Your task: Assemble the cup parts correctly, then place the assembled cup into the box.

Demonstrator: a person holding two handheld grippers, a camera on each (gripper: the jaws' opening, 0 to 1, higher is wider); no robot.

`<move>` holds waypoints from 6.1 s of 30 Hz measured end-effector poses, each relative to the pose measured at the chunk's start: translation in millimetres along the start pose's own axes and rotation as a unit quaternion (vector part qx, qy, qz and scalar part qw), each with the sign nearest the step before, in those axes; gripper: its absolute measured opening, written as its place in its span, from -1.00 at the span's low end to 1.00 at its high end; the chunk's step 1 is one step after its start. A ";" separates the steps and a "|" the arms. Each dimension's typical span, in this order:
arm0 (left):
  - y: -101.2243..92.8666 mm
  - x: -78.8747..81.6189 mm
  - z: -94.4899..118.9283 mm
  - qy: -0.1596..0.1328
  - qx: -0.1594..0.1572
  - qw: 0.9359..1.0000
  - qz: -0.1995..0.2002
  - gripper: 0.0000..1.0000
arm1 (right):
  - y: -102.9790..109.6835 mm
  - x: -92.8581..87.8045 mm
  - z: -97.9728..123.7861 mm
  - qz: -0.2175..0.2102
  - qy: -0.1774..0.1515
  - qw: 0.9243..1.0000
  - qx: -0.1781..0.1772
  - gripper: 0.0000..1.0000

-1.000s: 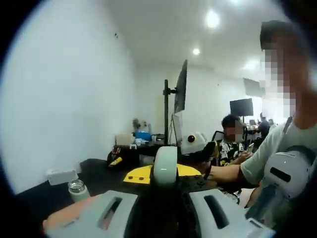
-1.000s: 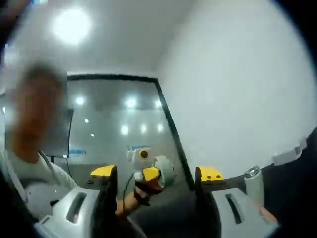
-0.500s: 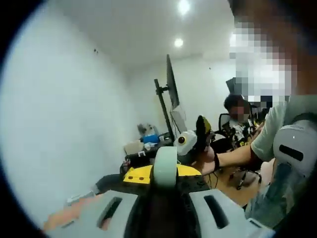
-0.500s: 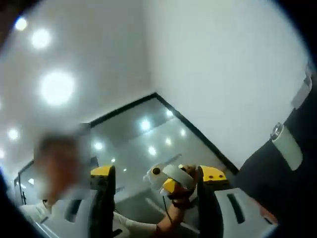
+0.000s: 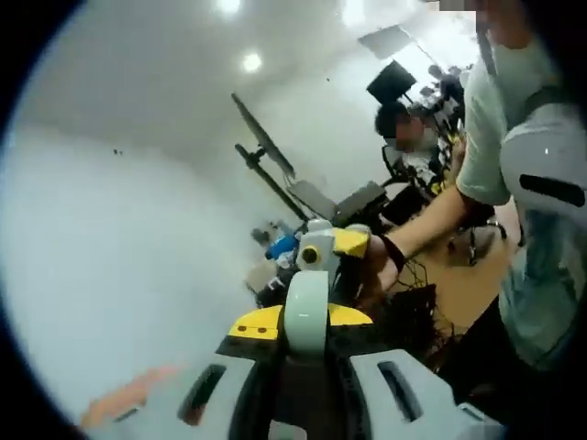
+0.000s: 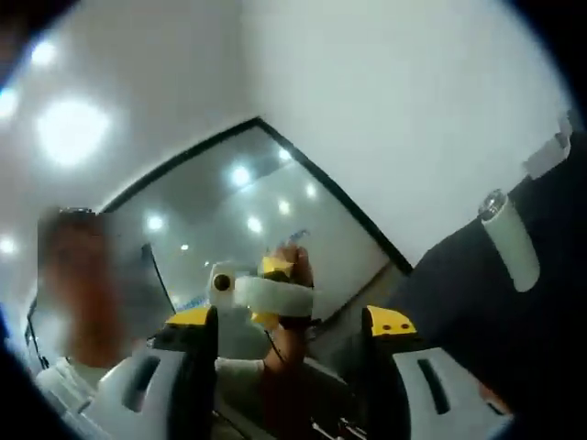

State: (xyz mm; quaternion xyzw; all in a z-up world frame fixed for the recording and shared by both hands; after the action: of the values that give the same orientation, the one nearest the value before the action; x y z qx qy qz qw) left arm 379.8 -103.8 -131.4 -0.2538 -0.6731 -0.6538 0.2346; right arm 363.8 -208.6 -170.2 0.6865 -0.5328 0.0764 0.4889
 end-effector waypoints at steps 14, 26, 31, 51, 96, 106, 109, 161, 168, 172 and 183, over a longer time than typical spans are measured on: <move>-23.8 0.0 -16.9 0.042 -0.037 0.995 -0.086 -0.77 | -10.3 -19.3 -5.0 -0.006 0.067 0.997 -0.030 0.27; -31.9 -4.6 -24.3 0.045 -0.046 0.994 -0.085 -0.77 | -11.7 -21.6 -4.9 -0.020 0.073 0.997 -0.028 0.00; -32.4 -7.6 -25.2 0.050 -0.049 0.994 -0.087 -0.77 | -13.5 -22.6 -4.3 -0.023 0.074 0.996 -0.030 -0.06; 2.1 -49.6 2.7 -0.029 0.021 0.975 0.218 0.04 | -30.9 8.9 17.5 0.050 0.024 0.996 -0.071 -0.08; 44.7 -327.5 -28.5 -0.013 0.186 0.892 0.413 -0.06 | -160.3 80.7 23.1 0.212 -0.003 0.967 -0.142 -0.08; 44.4 -325.9 -17.0 -0.013 0.191 0.897 0.399 -0.17 | -177.1 101.7 -36.2 0.302 0.036 0.944 -0.129 -0.08; 42.6 -324.7 -16.9 -0.013 0.190 0.898 0.396 -0.17 | -189.0 104.0 -56.6 0.344 0.060 0.929 -0.125 -0.08; 46.5 -332.8 -27.8 -0.019 0.192 0.894 0.405 -0.18 | -271.8 67.2 -84.6 0.377 0.010 0.920 -0.105 -0.08; 46.1 -332.0 -28.1 -0.016 0.190 0.897 0.400 -0.18 | -266.6 65.3 -81.8 0.403 -0.005 0.905 -0.140 -0.08; 46.1 -331.7 -27.9 -0.018 0.187 0.899 0.395 -0.18 | -267.9 67.7 -80.5 0.390 0.018 0.914 -0.112 -0.08; 46.8 -333.2 -25.7 -0.027 0.188 0.897 0.399 -0.18 | -274.1 73.2 -77.7 0.256 0.066 0.963 0.053 -0.14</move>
State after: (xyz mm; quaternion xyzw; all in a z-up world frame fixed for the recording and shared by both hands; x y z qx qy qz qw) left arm 663.3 -140.4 -310.6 -0.4699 -0.6322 -0.3595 0.5003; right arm 647.9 -210.7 -246.5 0.5455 -0.6523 0.2727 0.4500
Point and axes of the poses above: the point that each gripper's makers call its tool centre point, and the gripper's own axes: z roughly backward along the fingers, y roughly to its left, x roughly out of its top, the point moved 6 cm from there along z, roughly backward along the fingers, and after that the axes turned 15 degrees about -y, right-handed, at the moved point
